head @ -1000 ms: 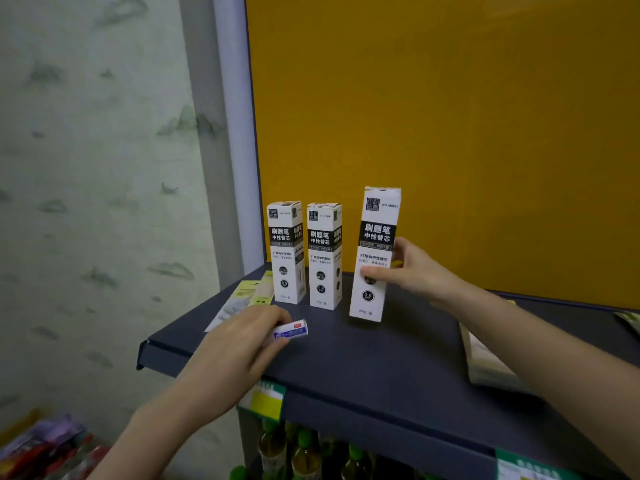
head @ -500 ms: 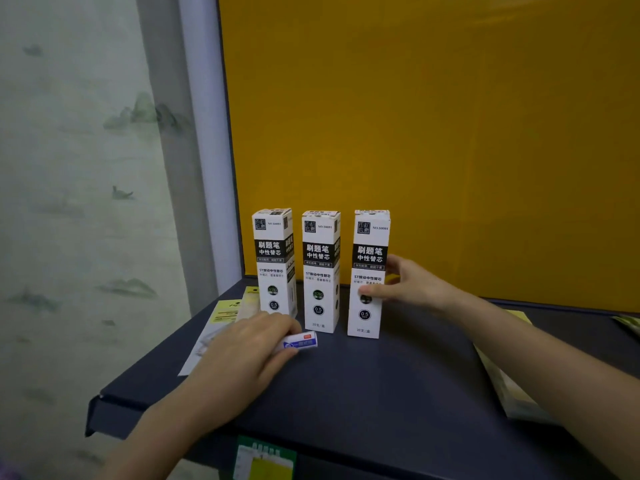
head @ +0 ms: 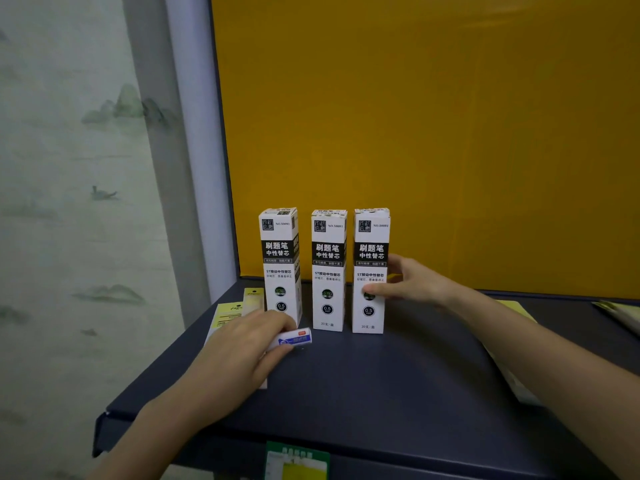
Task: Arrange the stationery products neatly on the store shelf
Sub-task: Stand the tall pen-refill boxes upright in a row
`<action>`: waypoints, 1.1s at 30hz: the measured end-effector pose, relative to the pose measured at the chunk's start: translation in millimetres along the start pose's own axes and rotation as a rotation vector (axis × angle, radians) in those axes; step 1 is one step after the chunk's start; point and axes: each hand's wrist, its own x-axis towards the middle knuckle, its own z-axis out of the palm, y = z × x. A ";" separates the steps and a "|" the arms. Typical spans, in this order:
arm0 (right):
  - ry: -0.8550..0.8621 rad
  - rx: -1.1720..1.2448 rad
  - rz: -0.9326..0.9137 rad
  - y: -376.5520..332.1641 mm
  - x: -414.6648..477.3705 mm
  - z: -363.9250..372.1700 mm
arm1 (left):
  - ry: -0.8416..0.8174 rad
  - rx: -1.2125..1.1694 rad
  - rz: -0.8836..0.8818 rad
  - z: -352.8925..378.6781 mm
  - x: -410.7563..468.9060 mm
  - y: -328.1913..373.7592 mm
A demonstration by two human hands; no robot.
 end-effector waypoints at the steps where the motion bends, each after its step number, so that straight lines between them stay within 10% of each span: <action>1: 0.007 0.005 0.003 -0.4 -0.3 0.8 | -0.004 0.007 0.004 -0.8 -0.7 -1.1; 33: 0.055 0.004 0.027 -15.0 -2.3 23.3 | 0.058 0.014 0.004 -18.4 -25.9 -46.3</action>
